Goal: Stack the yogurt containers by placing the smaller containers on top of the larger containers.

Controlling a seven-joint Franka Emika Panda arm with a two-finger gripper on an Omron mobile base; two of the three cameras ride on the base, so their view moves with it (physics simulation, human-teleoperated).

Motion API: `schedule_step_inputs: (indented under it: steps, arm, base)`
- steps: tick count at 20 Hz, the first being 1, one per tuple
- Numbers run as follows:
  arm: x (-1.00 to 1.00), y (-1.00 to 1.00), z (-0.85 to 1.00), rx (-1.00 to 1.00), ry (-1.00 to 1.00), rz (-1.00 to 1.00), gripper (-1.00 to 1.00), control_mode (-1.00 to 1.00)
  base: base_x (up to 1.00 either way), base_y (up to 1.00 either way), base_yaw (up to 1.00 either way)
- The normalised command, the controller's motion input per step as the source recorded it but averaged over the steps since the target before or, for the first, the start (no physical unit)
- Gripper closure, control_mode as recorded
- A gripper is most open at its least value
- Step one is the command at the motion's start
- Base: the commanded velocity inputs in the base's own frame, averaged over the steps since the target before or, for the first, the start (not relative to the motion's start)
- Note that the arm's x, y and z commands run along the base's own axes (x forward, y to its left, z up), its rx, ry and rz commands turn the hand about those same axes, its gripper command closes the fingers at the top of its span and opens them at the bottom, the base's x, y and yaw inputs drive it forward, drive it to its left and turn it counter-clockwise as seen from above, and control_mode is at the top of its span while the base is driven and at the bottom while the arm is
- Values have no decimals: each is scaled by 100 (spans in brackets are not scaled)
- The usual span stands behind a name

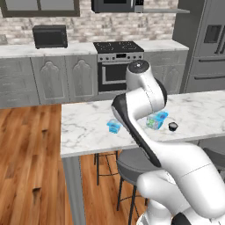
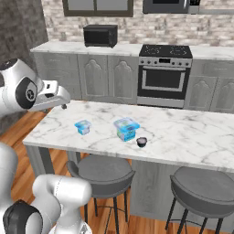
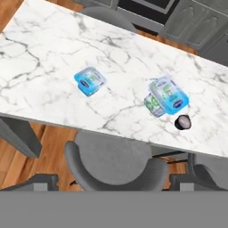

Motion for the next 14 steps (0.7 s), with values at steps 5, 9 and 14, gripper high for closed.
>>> schedule_step_inputs:
  steps: [5,9,14]
  arm:
    - [0,18,-12,-10,0,0,-100,-100]
    - [0,4,-24,-3,0,0,-100,-100]
    - [0,0,-18,-1,0,0,-100,-100]
  base:
    - [0,0,0]
    - [0,0,0]
    - [0,0,0]
